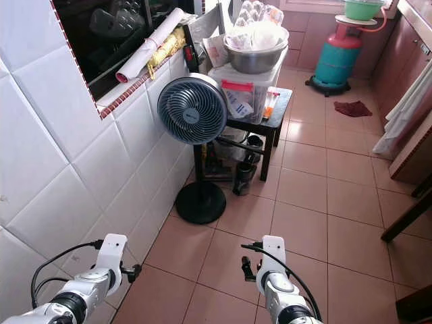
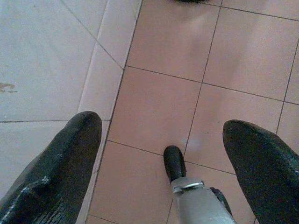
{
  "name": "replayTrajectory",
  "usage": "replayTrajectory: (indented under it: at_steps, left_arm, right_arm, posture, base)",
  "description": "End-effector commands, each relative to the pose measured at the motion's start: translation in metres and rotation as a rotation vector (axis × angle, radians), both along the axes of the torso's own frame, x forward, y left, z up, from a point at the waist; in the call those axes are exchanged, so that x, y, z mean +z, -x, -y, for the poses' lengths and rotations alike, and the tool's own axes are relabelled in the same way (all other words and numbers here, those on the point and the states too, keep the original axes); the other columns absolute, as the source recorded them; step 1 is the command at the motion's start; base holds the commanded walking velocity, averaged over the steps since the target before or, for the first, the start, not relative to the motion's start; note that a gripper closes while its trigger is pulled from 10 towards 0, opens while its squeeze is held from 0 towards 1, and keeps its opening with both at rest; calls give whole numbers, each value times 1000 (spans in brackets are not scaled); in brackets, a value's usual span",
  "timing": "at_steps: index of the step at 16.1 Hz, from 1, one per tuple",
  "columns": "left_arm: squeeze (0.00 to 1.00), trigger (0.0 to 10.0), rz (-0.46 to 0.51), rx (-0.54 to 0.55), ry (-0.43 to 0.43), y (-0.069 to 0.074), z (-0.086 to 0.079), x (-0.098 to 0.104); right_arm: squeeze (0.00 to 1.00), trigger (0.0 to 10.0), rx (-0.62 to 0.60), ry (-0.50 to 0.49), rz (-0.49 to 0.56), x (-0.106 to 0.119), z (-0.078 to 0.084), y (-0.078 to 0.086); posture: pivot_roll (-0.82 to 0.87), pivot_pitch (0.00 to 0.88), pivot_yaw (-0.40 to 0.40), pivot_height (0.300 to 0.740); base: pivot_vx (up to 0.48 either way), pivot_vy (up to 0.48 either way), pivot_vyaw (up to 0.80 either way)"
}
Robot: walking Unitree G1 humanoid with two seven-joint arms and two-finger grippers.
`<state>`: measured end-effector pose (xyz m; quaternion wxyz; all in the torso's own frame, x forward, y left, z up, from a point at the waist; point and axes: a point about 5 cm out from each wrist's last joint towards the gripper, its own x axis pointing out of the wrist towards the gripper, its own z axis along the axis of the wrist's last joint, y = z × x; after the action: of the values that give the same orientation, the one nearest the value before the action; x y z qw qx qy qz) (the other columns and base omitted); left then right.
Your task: Setting the table
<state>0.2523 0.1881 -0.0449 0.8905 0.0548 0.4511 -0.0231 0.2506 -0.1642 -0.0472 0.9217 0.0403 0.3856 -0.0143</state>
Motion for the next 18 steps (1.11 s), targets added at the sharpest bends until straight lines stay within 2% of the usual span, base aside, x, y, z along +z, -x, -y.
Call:
replayTrajectory:
  at_steps: [1,8,9,16,18]
  left_arm:
    - [0,10000,201,33,109,-38,47,28]
    - [0,10000,201,33,111,-38,49,28]
    - [0,10000,170,-57,88,-36,60,26]
    - [0,10000,176,-43,78,-38,57,28]
    - [0,10000,233,-128,39,-47,55,36]
  right_arm:
    - [0,10000,-32,8,6,9,1,-13]
    - [0,10000,-25,15,1,9,0,-13]
    - [0,10000,-20,47,11,13,5,-18]
    - [0,10000,-46,41,35,17,6,-22]
    - [0,10000,-117,15,93,25,16,-30]
  posture:
    - [77,0,-26,740]
    - [80,0,-25,740]
    - [54,0,-24,740]
    - [57,0,-17,740]
    - [60,0,-8,740]
  base:
    - [0,0,0]
    - [0,0,0]
    - [0,0,0]
    - [0,0,0]
    - [0,0,0]
